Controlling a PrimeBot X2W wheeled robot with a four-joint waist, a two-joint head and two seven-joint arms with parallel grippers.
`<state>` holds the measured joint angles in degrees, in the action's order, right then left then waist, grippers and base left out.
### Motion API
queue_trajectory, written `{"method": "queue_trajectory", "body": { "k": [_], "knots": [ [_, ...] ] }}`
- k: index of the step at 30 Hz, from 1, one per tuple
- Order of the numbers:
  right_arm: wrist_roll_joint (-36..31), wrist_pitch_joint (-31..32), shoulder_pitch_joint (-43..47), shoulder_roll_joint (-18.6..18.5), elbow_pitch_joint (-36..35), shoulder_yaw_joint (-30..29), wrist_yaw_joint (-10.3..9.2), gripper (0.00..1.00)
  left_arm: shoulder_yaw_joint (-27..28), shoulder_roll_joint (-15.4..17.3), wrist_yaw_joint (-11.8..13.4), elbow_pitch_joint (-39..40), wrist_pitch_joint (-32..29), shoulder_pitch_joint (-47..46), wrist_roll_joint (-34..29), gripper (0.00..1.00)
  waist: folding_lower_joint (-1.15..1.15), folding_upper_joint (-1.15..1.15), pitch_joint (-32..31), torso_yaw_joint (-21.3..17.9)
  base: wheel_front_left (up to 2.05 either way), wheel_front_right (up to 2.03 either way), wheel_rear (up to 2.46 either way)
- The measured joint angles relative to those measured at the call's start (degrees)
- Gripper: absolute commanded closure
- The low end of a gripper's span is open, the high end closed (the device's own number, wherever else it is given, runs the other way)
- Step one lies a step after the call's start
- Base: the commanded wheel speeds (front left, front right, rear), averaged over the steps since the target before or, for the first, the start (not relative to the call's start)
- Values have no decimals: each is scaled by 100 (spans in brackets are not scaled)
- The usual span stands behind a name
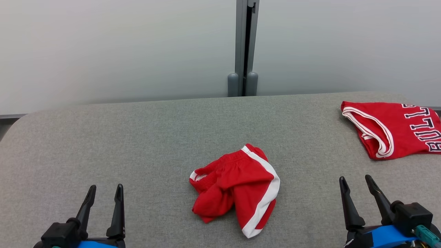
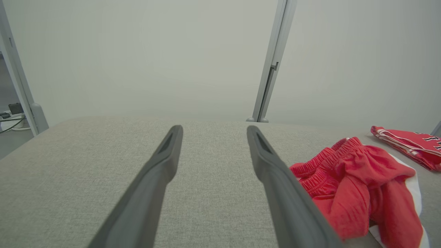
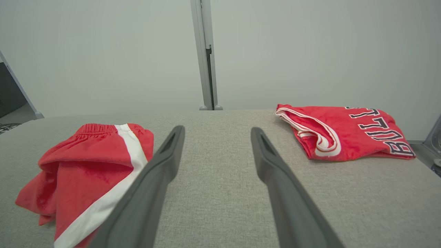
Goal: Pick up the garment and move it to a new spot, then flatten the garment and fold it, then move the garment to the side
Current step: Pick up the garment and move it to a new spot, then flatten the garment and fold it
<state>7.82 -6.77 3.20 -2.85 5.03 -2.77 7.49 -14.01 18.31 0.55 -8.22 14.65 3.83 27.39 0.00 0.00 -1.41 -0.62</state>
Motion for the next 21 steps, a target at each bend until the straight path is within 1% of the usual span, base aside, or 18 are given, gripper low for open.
{"method": "queue_trajectory", "body": {
  "k": [17,19,21],
  "knots": [
    [41,-43,-11,0,77,136,0,0,-107,74,58,93,-249,-10,68,0,0,0,40,-85,0,0,0],
    [42,-44,-16,-1,89,158,0,0,-132,100,41,127,-308,-55,76,0,0,0,54,-99,0,0,0],
    [43,-44,-37,0,89,203,0,0,-181,163,-53,149,-461,-201,82,0,0,0,84,-127,0,0,0]
  ]
}}
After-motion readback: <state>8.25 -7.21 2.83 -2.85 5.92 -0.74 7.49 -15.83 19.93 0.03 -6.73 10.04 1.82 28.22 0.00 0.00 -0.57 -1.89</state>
